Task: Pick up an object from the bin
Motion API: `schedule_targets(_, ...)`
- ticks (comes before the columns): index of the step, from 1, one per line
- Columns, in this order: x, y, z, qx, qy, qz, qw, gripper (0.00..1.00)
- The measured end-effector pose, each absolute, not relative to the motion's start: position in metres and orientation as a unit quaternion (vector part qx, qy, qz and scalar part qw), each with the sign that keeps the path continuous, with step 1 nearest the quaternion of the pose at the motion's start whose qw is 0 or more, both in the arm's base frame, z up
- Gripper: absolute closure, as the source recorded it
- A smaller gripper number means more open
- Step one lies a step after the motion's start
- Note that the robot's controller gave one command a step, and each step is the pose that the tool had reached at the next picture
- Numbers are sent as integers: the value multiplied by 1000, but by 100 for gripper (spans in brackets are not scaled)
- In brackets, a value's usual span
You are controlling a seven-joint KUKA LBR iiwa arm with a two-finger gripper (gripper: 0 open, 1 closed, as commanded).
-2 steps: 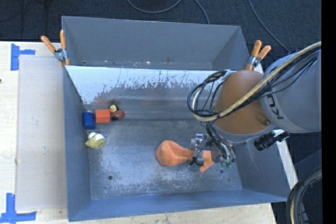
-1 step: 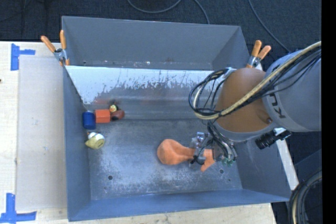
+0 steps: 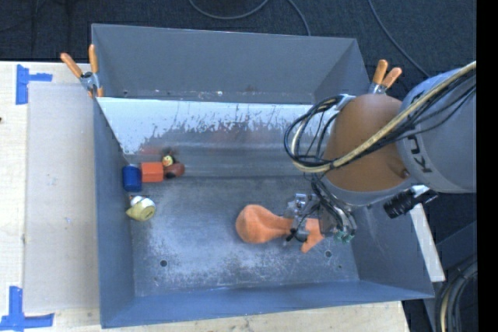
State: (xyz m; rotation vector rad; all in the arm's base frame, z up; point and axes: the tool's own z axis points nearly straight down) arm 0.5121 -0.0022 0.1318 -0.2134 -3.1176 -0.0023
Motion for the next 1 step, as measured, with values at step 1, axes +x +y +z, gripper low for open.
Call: schedule_targets(1, 514, -2, 148, -68, -998, -1, 4, 100)
